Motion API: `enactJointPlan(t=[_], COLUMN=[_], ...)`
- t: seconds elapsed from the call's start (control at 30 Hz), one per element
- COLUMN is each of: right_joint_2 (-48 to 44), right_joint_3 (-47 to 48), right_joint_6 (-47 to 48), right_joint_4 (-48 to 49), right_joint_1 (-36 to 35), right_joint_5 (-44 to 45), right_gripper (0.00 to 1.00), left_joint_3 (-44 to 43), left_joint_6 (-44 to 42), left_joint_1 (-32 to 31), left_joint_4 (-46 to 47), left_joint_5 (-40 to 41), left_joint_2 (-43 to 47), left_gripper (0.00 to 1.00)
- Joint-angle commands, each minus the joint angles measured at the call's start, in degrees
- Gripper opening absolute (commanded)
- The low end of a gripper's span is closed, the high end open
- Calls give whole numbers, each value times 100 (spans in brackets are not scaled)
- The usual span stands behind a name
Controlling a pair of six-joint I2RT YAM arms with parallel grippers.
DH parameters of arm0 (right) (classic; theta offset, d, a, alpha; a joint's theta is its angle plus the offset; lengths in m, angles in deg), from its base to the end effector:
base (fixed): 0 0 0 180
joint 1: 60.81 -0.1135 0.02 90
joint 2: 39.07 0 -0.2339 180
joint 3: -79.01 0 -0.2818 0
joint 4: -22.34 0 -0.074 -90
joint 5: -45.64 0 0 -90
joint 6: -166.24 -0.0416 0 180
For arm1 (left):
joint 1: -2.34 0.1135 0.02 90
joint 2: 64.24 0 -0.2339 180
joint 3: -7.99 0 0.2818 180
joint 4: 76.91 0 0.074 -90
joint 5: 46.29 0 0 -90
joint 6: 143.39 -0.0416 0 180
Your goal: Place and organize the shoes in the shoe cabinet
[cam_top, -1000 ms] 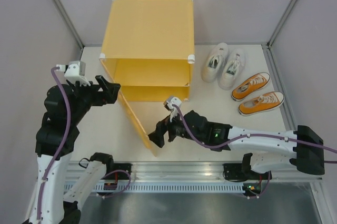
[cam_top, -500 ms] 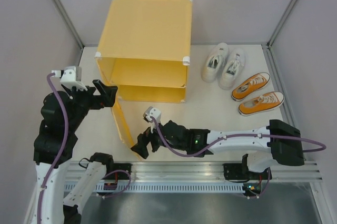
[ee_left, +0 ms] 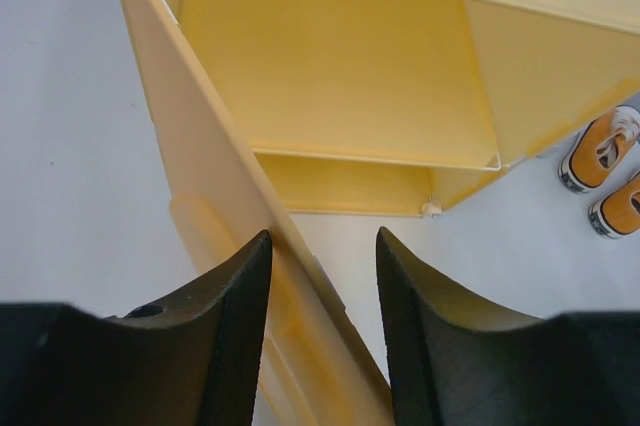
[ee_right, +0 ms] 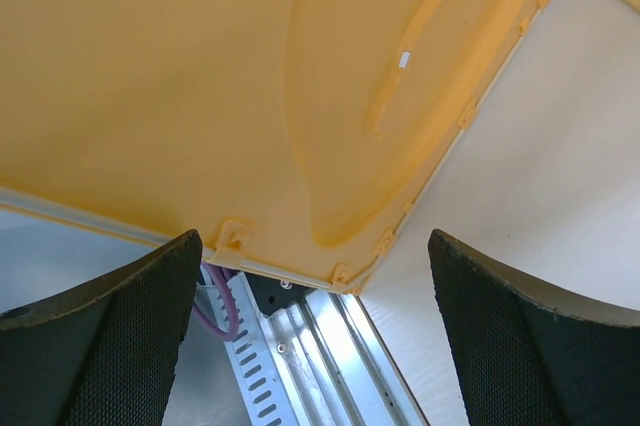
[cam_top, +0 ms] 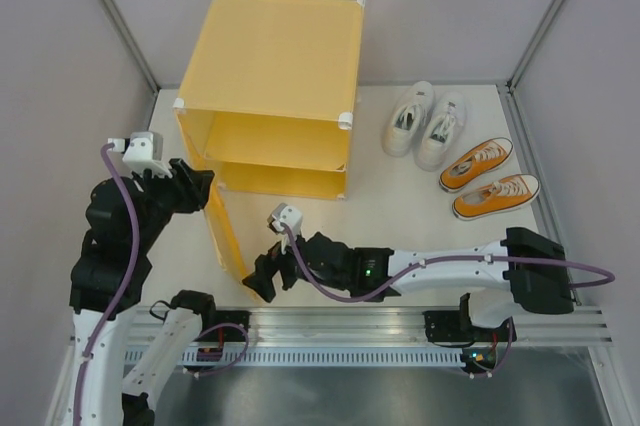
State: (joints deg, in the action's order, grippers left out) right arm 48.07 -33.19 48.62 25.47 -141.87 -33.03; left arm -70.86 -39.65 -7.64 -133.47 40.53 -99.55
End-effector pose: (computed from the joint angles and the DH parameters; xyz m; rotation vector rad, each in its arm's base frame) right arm 0.0678 0.3785 0.2217 -0.7669 1.8550 1.1051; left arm 0.1434 -0.0276 0.4168 -0.0195 1.8109 -0.3451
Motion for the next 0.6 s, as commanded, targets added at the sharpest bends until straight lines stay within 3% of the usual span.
enactJointPlan(t=[0.0, 0.07, 0.1, 0.23, 0.37, 0.57], right_joint_2=[-617, -846, -1073, -1828, -2393, -2509], right_joint_3=[-145, -241, -285, -681, -1067, -1077], right_joint_6=[2, -42, -94, -569, -719, -947], right_joint_4=[14, -345, -451, -952, -910, -663], right_joint_1=[-95, -68, -33, 545, 1817, 3067], right_joint_5=[395, 887, 1062, 1556, 1293, 792], right_gripper=[98, 98, 98, 98, 98, 98], left_joint_3=[135, 135, 126, -23, -172, -147], left_joint_6=[-222, -222, -222, -214, -213, -284], left_joint_1=[-4, -4, -13, -13, -4, -4], left_joint_4=[-11, -90, -108, -178, -196, -178], left_joint_5=[-69, -69, -69, -130, -323, -622], left_joint_2=[24, -28, -37, -46, -2, 24], left_gripper=[49, 46, 37, 22, 20, 13])
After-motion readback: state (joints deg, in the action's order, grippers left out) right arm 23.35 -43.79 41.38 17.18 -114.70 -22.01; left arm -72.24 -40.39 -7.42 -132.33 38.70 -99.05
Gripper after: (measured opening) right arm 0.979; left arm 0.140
